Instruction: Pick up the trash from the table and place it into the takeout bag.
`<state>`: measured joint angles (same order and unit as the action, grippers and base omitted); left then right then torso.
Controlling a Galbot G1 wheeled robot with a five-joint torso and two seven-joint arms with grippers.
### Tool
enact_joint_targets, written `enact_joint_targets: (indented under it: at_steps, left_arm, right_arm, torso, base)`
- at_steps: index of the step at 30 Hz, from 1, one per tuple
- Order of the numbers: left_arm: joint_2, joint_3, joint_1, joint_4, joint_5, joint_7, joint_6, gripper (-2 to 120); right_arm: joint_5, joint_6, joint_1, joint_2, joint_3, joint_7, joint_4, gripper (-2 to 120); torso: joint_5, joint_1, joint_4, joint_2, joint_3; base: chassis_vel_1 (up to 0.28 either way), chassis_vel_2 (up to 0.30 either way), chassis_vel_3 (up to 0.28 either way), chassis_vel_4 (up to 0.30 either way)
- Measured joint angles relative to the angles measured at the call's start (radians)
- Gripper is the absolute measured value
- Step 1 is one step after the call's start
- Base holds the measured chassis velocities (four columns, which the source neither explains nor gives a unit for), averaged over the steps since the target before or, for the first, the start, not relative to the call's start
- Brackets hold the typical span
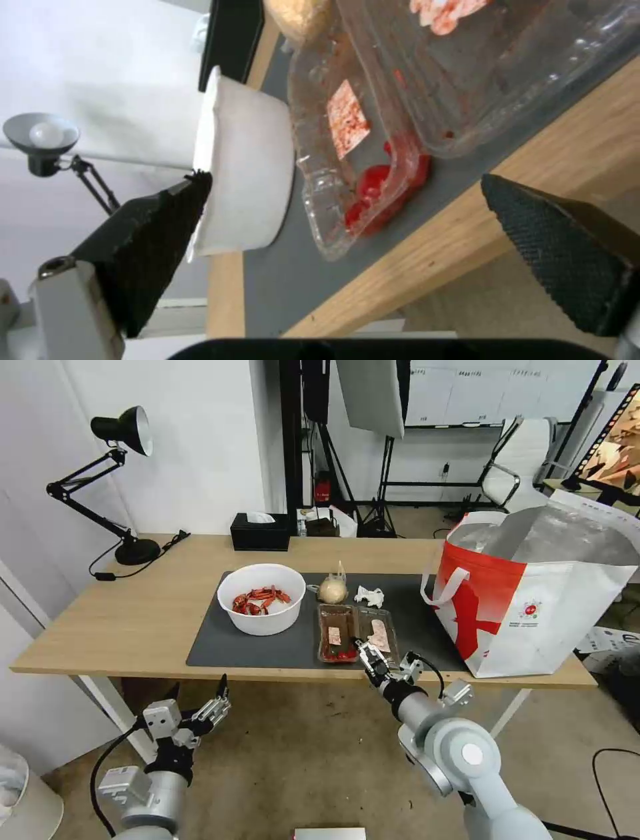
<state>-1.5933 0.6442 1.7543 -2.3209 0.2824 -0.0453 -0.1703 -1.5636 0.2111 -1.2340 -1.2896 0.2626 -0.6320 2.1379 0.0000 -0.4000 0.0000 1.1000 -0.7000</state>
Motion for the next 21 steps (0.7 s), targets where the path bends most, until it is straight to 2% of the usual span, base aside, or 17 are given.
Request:
enact_joint_targets:
  at_steps: [21]
  left_arm:
    - [-0.001,-0.001,0.028,-0.013,0.000,0.005,0.010,100]
  right_arm:
    - [-0.048,-0.011,0.036,-0.007,0.029,-0.059,-0.027,100]
  torso:
    - [0.0000,0.000,0.0000,0.000,0.000]
  base:
    - [0.000,0.000,0.000,0.000]
